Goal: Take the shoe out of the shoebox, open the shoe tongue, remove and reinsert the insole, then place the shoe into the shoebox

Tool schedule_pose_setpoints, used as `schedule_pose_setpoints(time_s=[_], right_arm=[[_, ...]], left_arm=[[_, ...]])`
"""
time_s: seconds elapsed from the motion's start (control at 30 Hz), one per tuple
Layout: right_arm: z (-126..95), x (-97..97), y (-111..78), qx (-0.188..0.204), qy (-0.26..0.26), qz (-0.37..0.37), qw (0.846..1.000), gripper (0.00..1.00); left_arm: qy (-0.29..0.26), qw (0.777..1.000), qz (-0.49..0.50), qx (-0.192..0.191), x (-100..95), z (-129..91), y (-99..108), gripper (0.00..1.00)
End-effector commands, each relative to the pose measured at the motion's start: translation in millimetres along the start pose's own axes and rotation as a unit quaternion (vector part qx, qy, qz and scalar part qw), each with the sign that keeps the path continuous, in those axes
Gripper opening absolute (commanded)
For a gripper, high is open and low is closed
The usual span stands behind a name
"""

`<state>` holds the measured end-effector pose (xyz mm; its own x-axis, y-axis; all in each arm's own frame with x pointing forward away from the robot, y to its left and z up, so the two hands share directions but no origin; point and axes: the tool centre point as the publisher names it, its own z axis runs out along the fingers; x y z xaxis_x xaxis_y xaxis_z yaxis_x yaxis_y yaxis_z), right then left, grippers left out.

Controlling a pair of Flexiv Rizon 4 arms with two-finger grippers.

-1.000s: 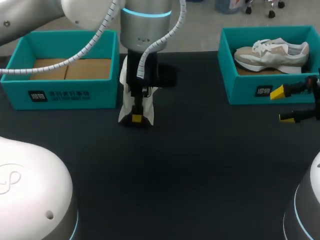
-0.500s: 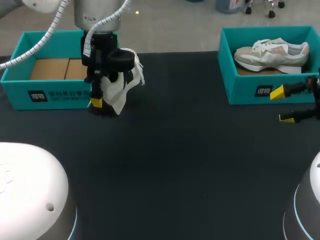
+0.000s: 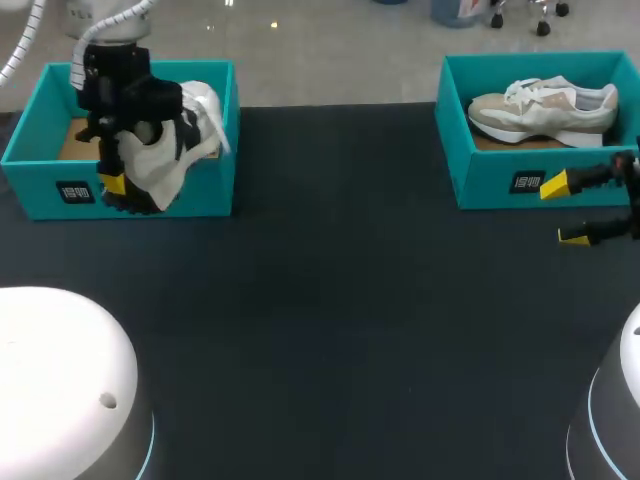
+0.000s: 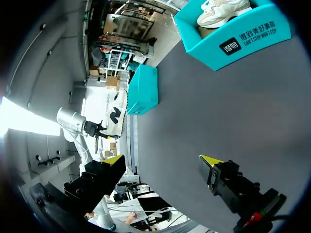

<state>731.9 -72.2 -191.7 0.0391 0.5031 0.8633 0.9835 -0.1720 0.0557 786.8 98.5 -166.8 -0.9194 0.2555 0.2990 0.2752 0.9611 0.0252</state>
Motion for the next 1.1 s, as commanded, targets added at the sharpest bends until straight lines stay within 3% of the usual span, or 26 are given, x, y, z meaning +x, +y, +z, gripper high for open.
schedule_pose_setpoints(time_s=[0.03,0.23,0.8,0.93,1.1], right_arm=[[0,0.3,-0.9,0.0,-0.002,0.0,1.0,1.0],[0,0.3,-0.9,0.0,-0.002,0.0,1.0,1.0],[0,0.3,-0.9,0.0,-0.002,0.0,1.0,1.0],[0,0.3,-0.9,0.0,-0.002,0.0,1.0,1.0],[0,0.3,-0.9,0.0,-0.002,0.0,1.0,1.0]], left_arm=[[0.0,1.0,-0.001,0.019,-0.5,-9,37,0.0],[0.007,0.999,-0.026,0.04,-6.0,-9,63,0.0],[0.007,0.999,-0.026,0.04,-6.0,-9,63,0.0],[0.005,1.0,0.009,-0.007,-9.9,-10,63,0.0],[-0.012,0.999,-0.003,-0.043,-30.1,-7,88,0.0]])
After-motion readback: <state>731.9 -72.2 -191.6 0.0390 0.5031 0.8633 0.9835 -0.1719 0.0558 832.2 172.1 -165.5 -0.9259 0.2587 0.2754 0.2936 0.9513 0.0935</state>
